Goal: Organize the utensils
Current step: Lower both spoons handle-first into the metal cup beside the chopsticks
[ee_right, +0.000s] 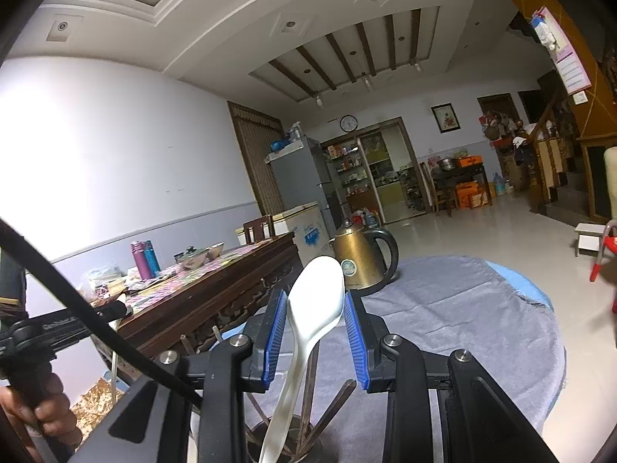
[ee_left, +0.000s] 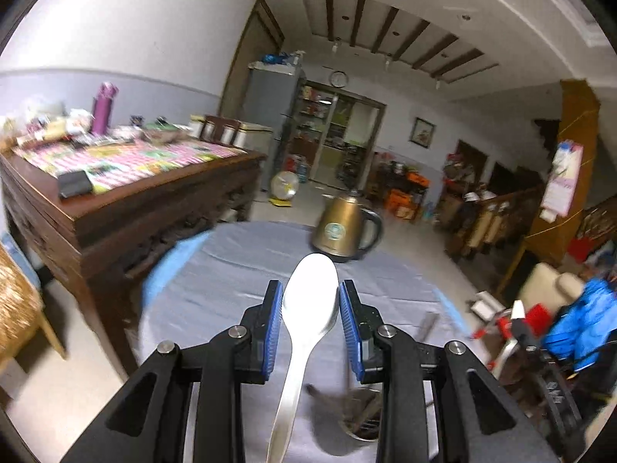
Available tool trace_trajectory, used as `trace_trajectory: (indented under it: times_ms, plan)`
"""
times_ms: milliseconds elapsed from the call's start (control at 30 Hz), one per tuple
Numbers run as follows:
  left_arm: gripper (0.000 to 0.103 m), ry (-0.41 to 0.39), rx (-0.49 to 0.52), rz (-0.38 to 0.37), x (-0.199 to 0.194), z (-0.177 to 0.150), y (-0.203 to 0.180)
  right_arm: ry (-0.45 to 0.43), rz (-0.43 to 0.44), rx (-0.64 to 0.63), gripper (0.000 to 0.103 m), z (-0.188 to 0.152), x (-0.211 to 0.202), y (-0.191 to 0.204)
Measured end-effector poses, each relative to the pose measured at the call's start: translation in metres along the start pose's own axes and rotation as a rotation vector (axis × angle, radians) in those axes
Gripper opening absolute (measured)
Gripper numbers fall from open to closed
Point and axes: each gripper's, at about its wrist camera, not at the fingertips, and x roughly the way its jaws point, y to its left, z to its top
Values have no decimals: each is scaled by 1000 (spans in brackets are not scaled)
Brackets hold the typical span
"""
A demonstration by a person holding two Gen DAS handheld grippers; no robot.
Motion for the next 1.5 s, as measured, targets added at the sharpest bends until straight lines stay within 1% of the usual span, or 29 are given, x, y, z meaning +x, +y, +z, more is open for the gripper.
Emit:
trace_trajectory:
  times_ms: [67,167,267,500,633,700,833,967,1033,1100,1167,1267,1400,1500]
  plan:
    - [31,1,-31,-51,0,-3,-1,-10,-12,9,33,-1,0,-2]
    - [31,-2,-72,-99,3,-9,-1,-19,-34,15,33,-4,2,-1]
    - [31,4,-93,-134,7,-15,-4,-24,-52,16,33,-8,6,1]
    - [32,-2,-171,-257,14,-26,-1,-10,-45,3,33,-19,21,12]
    - [32,-5,-213,-329,24,-29,-2,7,-21,-30,33,-24,31,20]
    - [32,-14,-201,-342,31,-31,-7,7,-17,-55,33,-28,37,26]
    - [32,-34,-163,-360,46,-33,-21,1,-33,-78,33,-40,48,27]
    - [32,-50,-123,-358,61,-36,-34,-56,-90,-100,33,-47,51,27]
    - [32,-65,-109,-351,66,-37,-35,-75,-115,-105,33,-50,52,25]
    - [32,-69,-112,-346,72,-38,-32,-94,-139,-111,33,-54,53,23]
    - [32,-61,-133,-348,79,-40,-28,-93,-158,-120,33,-58,57,22]
    - [32,-50,-163,-351,86,-43,-23,-93,-158,-112,33,-62,58,20]
    - [32,-60,-173,-351,88,-44,-18,-112,-148,-139,33,-64,57,26]
    - [32,-68,-175,-357,87,-45,-16,-105,-138,-155,33,-69,58,29]
